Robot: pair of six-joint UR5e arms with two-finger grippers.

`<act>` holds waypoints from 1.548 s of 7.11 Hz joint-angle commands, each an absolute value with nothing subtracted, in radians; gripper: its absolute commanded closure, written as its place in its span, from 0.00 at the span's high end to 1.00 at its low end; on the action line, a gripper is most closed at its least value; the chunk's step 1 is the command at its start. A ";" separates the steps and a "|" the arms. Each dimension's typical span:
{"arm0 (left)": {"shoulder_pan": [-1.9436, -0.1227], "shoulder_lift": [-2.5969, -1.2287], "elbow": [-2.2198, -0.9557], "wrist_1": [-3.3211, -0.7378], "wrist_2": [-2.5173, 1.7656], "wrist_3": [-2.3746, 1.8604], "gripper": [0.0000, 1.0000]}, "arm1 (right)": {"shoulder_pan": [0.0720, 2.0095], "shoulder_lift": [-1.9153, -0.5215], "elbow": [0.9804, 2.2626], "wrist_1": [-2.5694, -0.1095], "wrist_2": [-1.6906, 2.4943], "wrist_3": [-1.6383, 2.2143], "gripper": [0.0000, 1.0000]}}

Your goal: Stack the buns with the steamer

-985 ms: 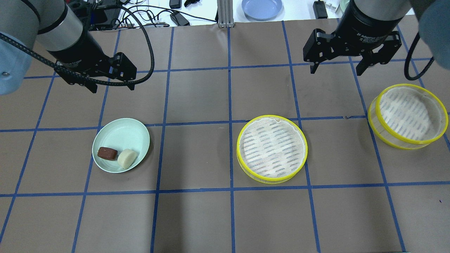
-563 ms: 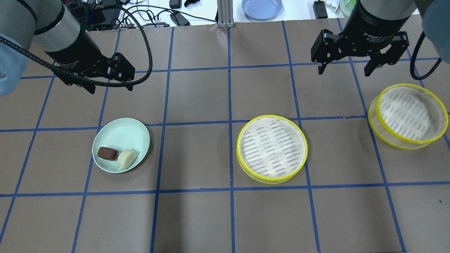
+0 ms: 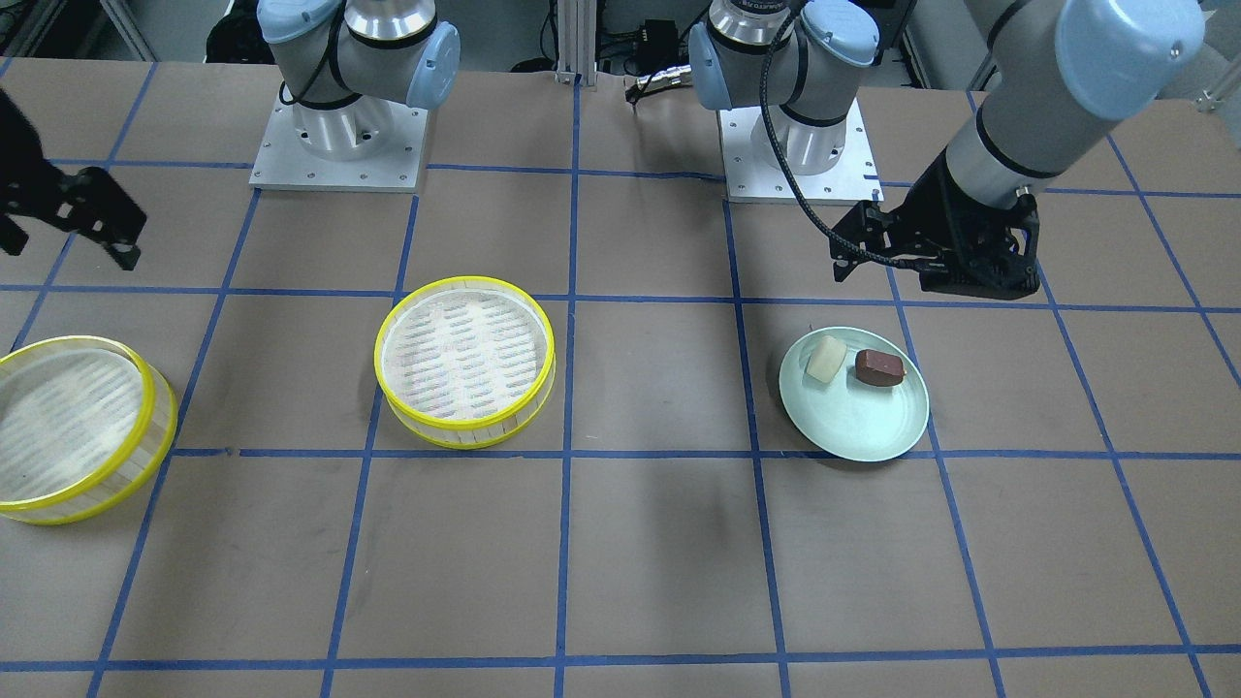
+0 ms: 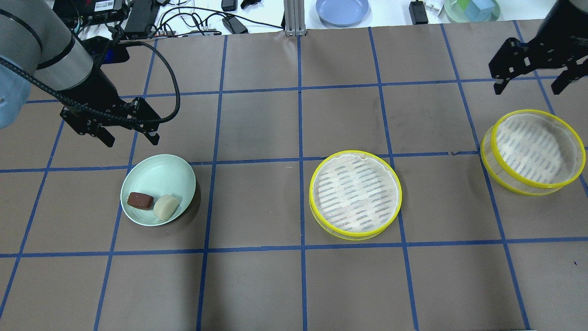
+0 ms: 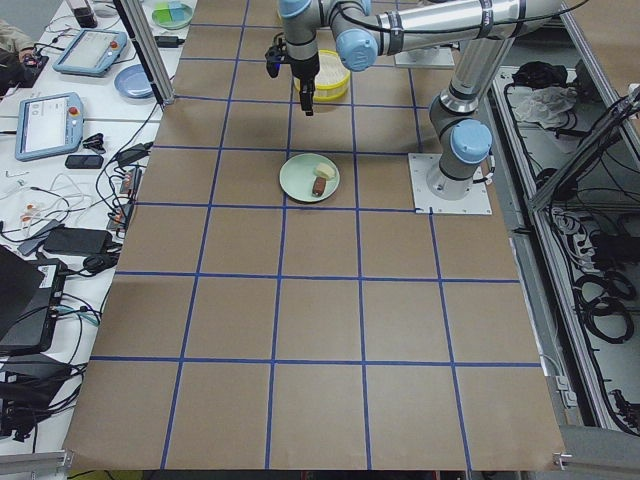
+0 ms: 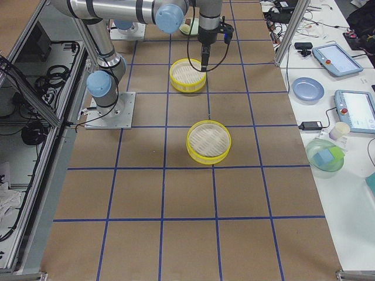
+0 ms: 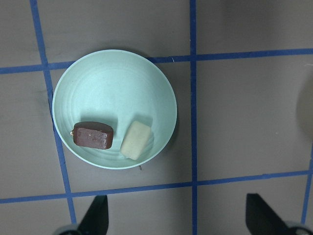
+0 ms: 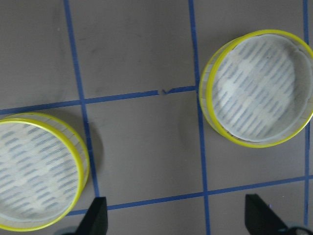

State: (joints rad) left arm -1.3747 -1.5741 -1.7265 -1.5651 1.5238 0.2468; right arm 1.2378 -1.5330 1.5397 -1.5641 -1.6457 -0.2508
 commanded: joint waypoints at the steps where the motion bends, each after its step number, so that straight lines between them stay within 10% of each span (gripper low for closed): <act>1: -1.344 -1.643 -1.785 -1.528 1.528 0.454 1.00 | 1.064 -1.383 1.542 -1.693 -1.652 -0.552 1.00; 7: -1.344 -1.839 -1.858 -1.494 1.551 0.683 1.00 | 0.861 -1.080 1.643 -2.182 -1.651 -0.925 0.88; 10: -1.345 -1.922 -1.859 -1.421 1.549 0.686 1.00 | 0.857 -1.046 1.651 -2.191 -1.667 -0.940 0.10; 11: -1.345 -1.939 -1.864 -1.411 1.551 0.690 0.99 | 0.857 -1.046 1.651 -2.184 -1.667 -0.939 0.00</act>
State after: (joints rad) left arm -1.3447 -1.9130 -1.8602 -1.4331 1.5497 0.6861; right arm 0.8582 -1.0494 1.6498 -2.1883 -1.6656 -0.9363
